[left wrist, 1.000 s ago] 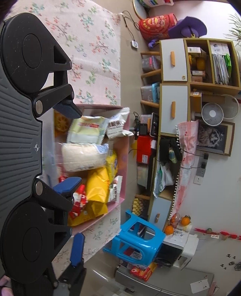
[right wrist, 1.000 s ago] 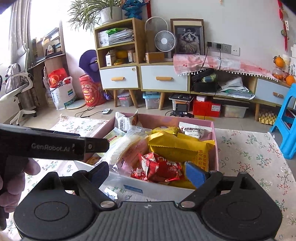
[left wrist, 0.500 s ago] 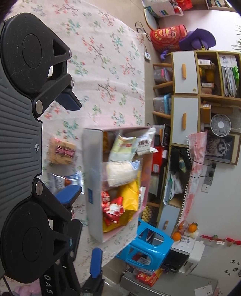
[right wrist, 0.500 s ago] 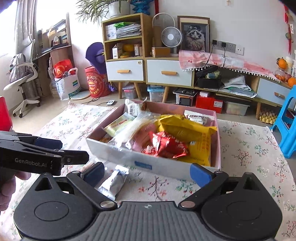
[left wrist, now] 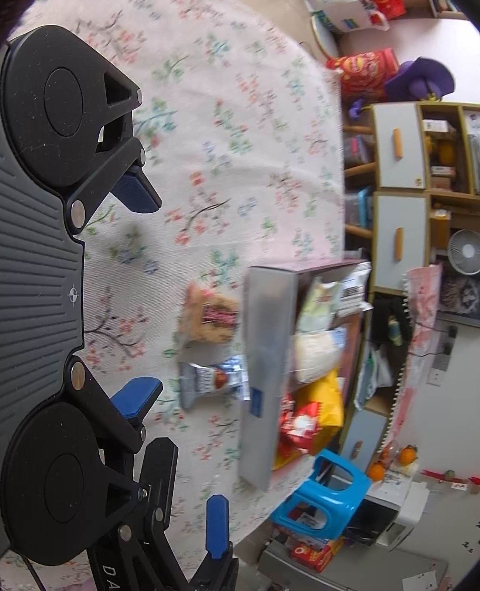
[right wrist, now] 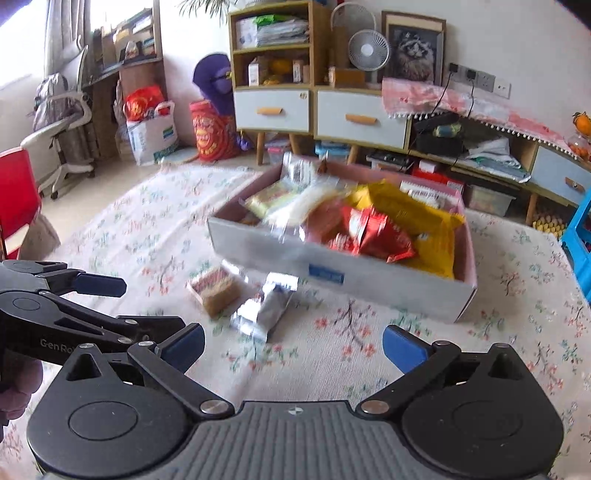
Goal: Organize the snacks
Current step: 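Withdraw both tools from the box toward the brown pack and silver wrapper, then grasp the small brown cake pack with the left tool while the right tool grasps the silver chocolate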
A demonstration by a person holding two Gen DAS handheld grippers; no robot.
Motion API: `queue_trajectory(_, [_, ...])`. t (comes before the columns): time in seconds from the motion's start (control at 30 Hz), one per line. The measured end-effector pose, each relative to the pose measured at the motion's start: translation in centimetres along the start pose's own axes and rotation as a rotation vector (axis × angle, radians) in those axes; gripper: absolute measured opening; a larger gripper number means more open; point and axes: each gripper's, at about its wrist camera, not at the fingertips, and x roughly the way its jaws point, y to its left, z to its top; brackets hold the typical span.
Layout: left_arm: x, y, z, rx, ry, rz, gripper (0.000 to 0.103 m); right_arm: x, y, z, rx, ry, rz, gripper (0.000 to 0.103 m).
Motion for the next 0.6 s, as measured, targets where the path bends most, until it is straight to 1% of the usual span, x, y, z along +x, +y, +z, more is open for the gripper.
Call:
queue_trajectory(0.03, [0.3, 0.0, -0.2, 0.004, 0.004, 0.004, 0.097, 0.2, 0.1, -0.2, -0.008, 0.010, 0.000, 0.094])
queue_trajectory(0.2, [0.9, -0.6, -0.7, 0.083, -0.046, 0.038, 0.099, 1.3, 0.2, -1.1, -0.028, 0.055, -0.011, 0.094])
queue_trajectory(0.33, [1.7, -1.1, -0.8, 0.166, -0.091, 0.056, 0.099, 2.1, -0.1, -1.4, -0.004, 0.087, -0.004, 0.094])
queue_trajectory(0.43, [2.1, -1.0, -0.4, 0.170, -0.105, 0.037, 0.099, 2.6, -0.4, -1.4, 0.023, 0.098, -0.007, 0.095])
queue_trajectory(0.6, [2.8, -0.9, 0.3, 0.168, -0.103, 0.021, 0.097, 2.9, -0.6, -1.4, 0.000, 0.081, -0.014, 0.095])
